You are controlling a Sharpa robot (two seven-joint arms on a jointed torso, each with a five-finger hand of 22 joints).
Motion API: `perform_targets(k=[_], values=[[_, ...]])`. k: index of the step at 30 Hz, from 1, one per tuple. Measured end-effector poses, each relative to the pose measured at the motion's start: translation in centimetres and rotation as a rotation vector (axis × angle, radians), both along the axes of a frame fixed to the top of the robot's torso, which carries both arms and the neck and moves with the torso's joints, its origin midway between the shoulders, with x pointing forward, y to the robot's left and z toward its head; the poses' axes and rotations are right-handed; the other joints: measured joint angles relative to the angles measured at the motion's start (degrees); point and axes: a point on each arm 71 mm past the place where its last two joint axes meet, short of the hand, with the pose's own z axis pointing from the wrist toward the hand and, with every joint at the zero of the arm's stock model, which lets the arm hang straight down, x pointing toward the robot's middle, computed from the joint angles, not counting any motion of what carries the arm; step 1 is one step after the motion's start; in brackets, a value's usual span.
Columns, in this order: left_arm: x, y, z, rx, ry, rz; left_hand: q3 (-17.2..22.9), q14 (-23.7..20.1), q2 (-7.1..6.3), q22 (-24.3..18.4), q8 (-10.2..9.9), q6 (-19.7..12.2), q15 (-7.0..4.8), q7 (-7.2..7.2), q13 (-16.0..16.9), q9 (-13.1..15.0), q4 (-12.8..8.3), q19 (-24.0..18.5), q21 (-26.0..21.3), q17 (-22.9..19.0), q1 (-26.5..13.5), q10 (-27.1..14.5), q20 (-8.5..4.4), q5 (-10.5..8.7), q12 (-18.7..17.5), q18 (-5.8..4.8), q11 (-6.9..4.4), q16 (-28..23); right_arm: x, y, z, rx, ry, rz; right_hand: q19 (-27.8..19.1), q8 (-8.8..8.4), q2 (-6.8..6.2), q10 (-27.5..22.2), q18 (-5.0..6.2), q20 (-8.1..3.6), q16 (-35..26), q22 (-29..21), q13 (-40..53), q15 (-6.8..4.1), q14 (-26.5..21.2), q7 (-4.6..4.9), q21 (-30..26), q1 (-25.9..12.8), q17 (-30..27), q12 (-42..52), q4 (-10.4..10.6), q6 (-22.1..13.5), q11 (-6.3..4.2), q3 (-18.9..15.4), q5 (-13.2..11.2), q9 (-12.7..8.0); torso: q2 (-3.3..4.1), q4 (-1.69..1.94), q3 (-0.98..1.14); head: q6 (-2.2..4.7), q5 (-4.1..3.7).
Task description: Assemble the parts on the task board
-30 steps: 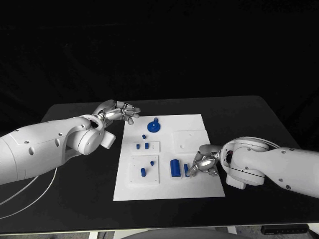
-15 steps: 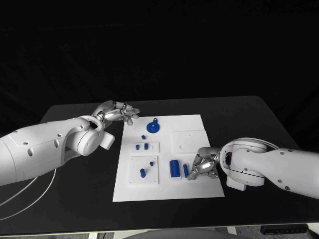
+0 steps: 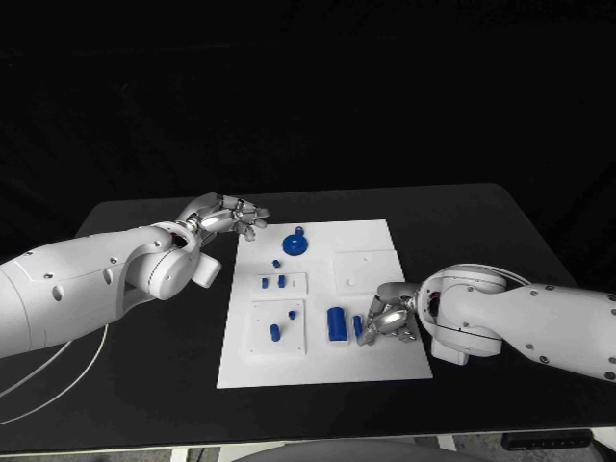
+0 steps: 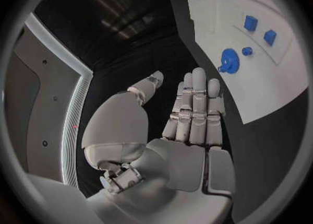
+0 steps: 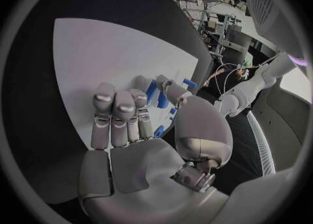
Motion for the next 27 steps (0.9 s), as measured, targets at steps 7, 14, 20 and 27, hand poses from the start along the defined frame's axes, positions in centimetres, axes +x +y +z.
perform_targets(k=[7,14,20,27], values=[[0.01,0.0,-0.01,0.0,0.001,0.0,0.0,0.0,0.34,0.0,0.0,0.0,0.0,0.0,-0.01,-0.04,0.0,0.0,0.0,-0.01,0.11,0.0,0.0,0.0,0.0,-0.01,0.0,0.0,-0.04,0.23,-0.04,-0.005,0.005,0.01,-0.01,0.08,1.58,-0.08,0.0,0.02,0.0,0.04,0.0,0.0,0.0,-0.01,0.0,2.52,-0.01,0.0,-2.03,0.01,0.08,5.79,-0.07,-0.28,0.0,0.0,0.0,-0.05,-0.01],[0.01,0.0,-0.02,0.001,0.002,-0.001,0.0,0.0,0.34,0.04,0.0,0.0,0.0,0.0,-0.01,-0.04,0.0,0.0,0.0,0.05,0.11,0.0,0.0,0.0,0.0,-0.01,0.0,0.0,-0.02,0.25,-0.02,-0.009,0.005,0.015,-0.2,-0.4,2.06,-0.08,0.0,0.21,0.0,0.04,-0.02,0.0,0.0,-0.09,0.0,2.49,-0.01,0.0,-3.71,0.09,0.08,8.27,-0.07,-0.35,-0.01,-0.03,0.01,-0.14,0.15],[0.01,0.01,-0.03,0.001,0.002,-0.001,0.0,0.0,0.34,0.04,0.0,0.0,0.0,0.0,-0.01,-0.04,0.0,0.0,0.0,0.05,0.11,0.0,0.0,0.0,0.0,0.0,0.0,0.0,-0.02,0.28,-0.01,-0.011,0.006,0.019,-0.4,-0.41,2.55,-0.08,0.0,0.41,0.0,0.04,-0.07,0.0,0.0,-0.1,0.0,1.99,-0.01,0.0,-4.04,0.09,0.08,8.73,-0.05,-0.36,-0.01,-0.03,0.03,-0.16,0.17],[0.01,0.02,-0.03,0.002,0.003,-0.001,0.0,0.0,0.34,0.03,0.0,0.0,0.0,0.0,0.01,-0.03,0.0,0.0,0.0,0.06,0.11,0.0,0.0,0.0,0.0,-0.01,0.0,0.0,-0.03,0.23,0.0,-0.011,0.008,0.022,-0.19,-0.41,2.18,-0.09,0.02,0.62,0.0,0.03,-0.13,0.01,0.0,-0.15,0.01,0.2,-0.01,0.0,-4.99,0.14,0.08,8.41,2.9,-0.61,0.0,-0.03,0.03,-0.15,0.11]])
